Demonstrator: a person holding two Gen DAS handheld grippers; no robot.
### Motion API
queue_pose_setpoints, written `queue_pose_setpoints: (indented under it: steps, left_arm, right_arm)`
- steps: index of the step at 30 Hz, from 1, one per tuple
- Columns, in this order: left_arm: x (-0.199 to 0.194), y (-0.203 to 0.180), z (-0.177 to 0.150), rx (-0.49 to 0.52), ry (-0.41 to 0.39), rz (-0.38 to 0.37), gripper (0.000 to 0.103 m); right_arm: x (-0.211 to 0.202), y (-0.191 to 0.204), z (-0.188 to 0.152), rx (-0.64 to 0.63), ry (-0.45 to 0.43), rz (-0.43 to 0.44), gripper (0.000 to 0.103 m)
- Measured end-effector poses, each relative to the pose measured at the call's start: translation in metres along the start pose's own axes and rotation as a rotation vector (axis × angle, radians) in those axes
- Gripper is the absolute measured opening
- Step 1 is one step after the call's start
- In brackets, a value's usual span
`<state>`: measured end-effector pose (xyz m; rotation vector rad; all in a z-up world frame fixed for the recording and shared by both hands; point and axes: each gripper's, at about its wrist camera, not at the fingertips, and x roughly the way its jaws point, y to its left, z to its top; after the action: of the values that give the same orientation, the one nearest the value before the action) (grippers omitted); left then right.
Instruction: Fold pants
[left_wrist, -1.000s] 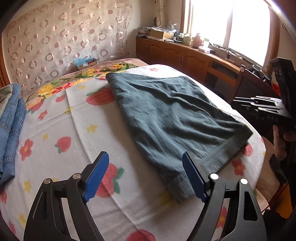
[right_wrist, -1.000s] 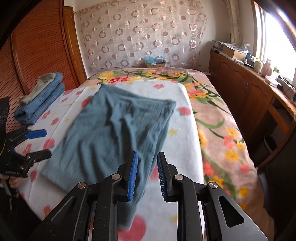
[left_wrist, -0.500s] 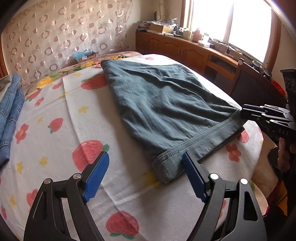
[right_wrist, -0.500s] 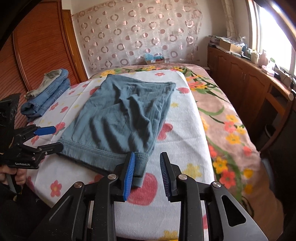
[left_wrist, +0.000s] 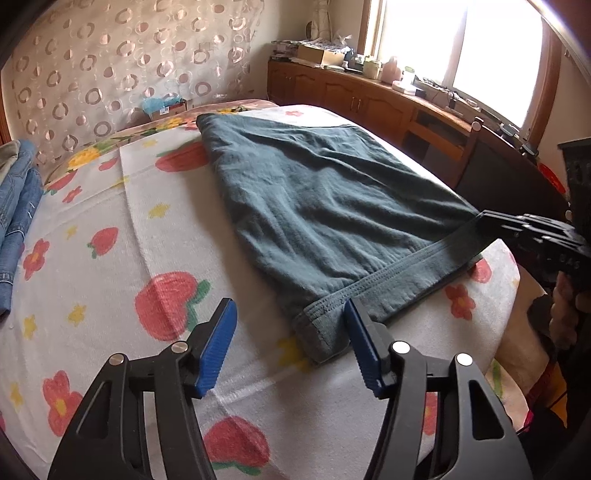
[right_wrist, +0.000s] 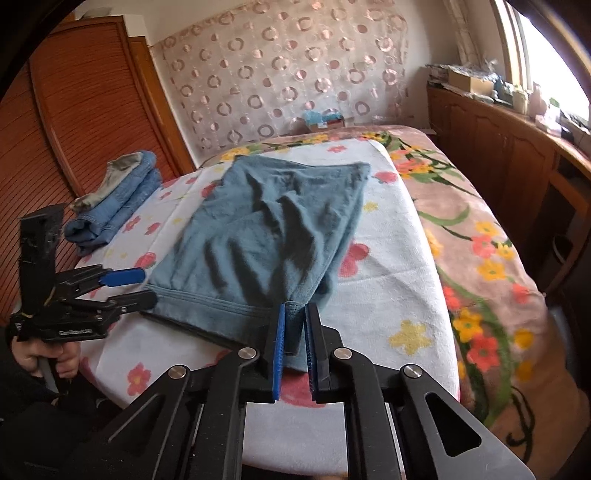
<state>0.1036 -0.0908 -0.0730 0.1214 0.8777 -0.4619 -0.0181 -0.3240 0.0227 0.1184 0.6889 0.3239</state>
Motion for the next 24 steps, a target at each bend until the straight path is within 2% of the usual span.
queue_pose_setpoints:
  steps: [6, 12, 17, 24]
  left_arm:
    - [-0.001, 0.003, -0.001, 0.001, -0.003, 0.008, 0.062]
    - [-0.003, 0.005, -0.006, -0.006, -0.005, 0.007, 0.062]
    - [-0.003, 0.006, -0.007, -0.01, -0.003, 0.007, 0.062]
    - [-0.004, 0.006, -0.008, -0.008, -0.007, 0.012, 0.065]
  right_arm:
    - [-0.007, 0.009, -0.001, -0.023, -0.002, -0.007, 0.01]
    - [0.009, 0.001, -0.012, -0.002, 0.047, -0.052, 0.01]
    - [0.012, -0.001, -0.008, 0.015, 0.033, -0.063, 0.022]
    - [0.022, 0.002, -0.012, 0.018, 0.043, -0.069, 0.027]
